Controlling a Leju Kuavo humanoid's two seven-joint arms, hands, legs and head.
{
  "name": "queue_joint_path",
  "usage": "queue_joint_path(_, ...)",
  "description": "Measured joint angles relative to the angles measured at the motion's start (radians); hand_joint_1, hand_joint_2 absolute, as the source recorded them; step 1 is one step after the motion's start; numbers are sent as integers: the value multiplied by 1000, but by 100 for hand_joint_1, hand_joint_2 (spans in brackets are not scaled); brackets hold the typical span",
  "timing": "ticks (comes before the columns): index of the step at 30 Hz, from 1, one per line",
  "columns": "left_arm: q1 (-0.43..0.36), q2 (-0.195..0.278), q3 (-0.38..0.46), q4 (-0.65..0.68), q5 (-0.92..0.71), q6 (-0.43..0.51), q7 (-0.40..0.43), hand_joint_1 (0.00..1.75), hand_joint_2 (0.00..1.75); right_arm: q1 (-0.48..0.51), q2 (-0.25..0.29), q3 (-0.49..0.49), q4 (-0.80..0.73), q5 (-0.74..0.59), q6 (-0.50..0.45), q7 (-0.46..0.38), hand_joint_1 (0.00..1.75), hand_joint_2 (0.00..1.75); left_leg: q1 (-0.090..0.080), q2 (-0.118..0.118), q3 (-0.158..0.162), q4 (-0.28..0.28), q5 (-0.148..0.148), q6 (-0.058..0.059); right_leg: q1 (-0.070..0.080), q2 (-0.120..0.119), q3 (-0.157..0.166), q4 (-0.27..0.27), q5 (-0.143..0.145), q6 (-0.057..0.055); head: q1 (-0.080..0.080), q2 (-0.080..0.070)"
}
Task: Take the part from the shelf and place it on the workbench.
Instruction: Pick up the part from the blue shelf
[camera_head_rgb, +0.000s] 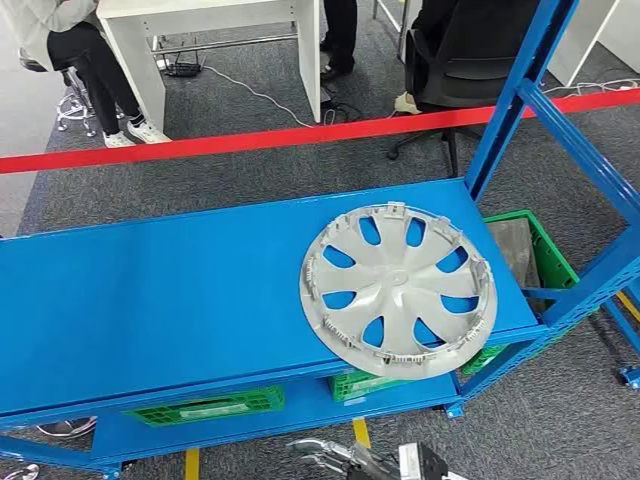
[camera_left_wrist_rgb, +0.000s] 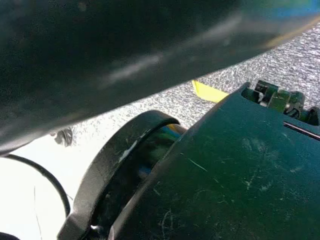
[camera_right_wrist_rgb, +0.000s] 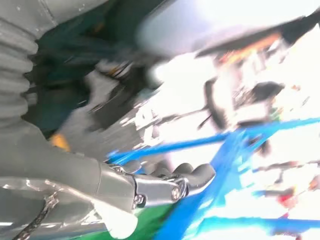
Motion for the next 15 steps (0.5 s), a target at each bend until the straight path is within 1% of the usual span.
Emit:
queue_joint_path(5,-16,-2,-18,17,-8,-7,0,0,0,-54,-40,31,-46,14,60,-79,0,175,0,1,0,1,0,0,0,1,-1,0,1,0,1,0)
queue_joint_path(9,-25,-3,-31,27,-10,-17,0,0,0,-70,-53,19,-99,6,119,-94,0,175,0,1,0,2,0,0,0,1,-1,0,1,0,1,0)
queue_joint_path(11,-28,-2,-35,31,-9,-18,1,0,0,-69,-55,1,-123,5,131,-96,0,175,0,2,-1,2,0,0,0,1,-1,0,1,0,1,0)
queue_joint_path(12,-29,-2,-38,32,-8,-17,2,0,0,-66,-55,-8,-133,10,119,-92,0,175,0,2,-1,2,0,0,0,1,-1,0,1,0,1,0)
queue_joint_path(13,-30,-2,-40,33,-4,-15,4,0,0,-60,-53,-16,-144,22,87,-78,0,175,0,2,-1,2,0,0,0,1,-1,0,1,0,1,0)
queue_joint_path(14,-31,-2,-42,34,2,-12,7,0,0,-52,-50,-23,-156,42,35,-53,0,175,0,2,-1,2,0,0,0,1,-1,0,1,0,1,0)
queue_joint_path(15,-31,-2,-43,35,9,-6,10,0,0,-40,-45,-28,-171,69,-36,-19,0,175,0,2,-1,2,0,0,0,1,-1,0,1,0,1,0)
